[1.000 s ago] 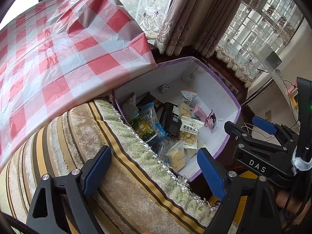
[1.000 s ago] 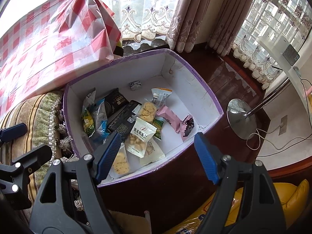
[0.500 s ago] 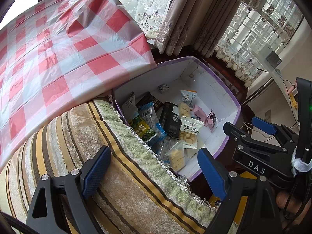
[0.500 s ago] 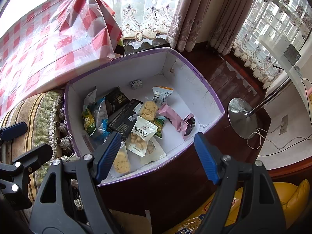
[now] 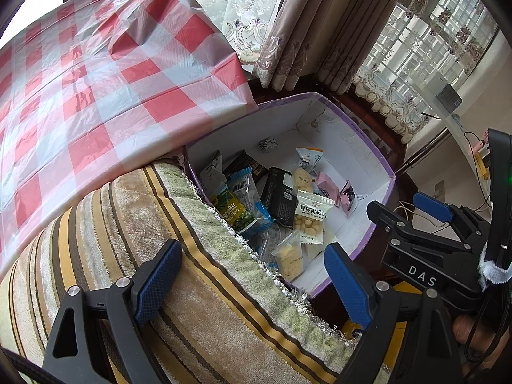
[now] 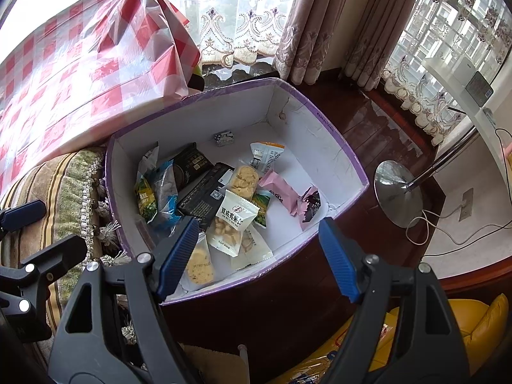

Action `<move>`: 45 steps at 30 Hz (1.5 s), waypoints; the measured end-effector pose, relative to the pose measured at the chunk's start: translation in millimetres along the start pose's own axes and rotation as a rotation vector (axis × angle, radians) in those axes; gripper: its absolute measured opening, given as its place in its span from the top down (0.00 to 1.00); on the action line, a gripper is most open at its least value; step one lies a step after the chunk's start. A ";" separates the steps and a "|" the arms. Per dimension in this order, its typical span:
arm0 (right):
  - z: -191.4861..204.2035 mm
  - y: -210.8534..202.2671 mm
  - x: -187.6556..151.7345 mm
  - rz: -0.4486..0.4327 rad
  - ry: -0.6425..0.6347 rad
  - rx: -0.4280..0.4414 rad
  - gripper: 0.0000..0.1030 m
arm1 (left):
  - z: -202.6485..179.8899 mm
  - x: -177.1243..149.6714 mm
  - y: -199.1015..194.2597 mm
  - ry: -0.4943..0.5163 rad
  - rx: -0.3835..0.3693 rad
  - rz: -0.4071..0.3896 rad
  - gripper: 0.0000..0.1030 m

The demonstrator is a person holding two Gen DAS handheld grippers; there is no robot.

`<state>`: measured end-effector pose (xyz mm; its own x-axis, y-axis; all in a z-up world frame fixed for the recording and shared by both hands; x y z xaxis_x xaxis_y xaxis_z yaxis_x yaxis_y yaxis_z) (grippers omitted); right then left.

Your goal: Organize snacks

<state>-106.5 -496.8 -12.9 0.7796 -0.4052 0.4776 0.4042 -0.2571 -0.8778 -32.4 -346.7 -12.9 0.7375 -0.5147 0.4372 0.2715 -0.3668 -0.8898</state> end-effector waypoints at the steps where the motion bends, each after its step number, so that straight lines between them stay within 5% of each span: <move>1: -0.2 0.2 0.2 0.000 -0.001 0.001 0.23 | -0.1 0.0 0.1 0.000 0.000 0.000 0.12; 45: -4.7 0.1 -0.2 0.000 0.014 0.011 0.23 | -2.8 -0.6 1.1 0.011 0.008 -0.005 0.09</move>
Point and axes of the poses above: each gripper's, at about its wrist camera, not at the fingertips, and y roughly the way its jaws point, z to its left, x to its top, the point moved 2 cm from there along y, roughly the way its jaws point, and after that the axes turned 7 degrees about x, right-handed, at the moved point
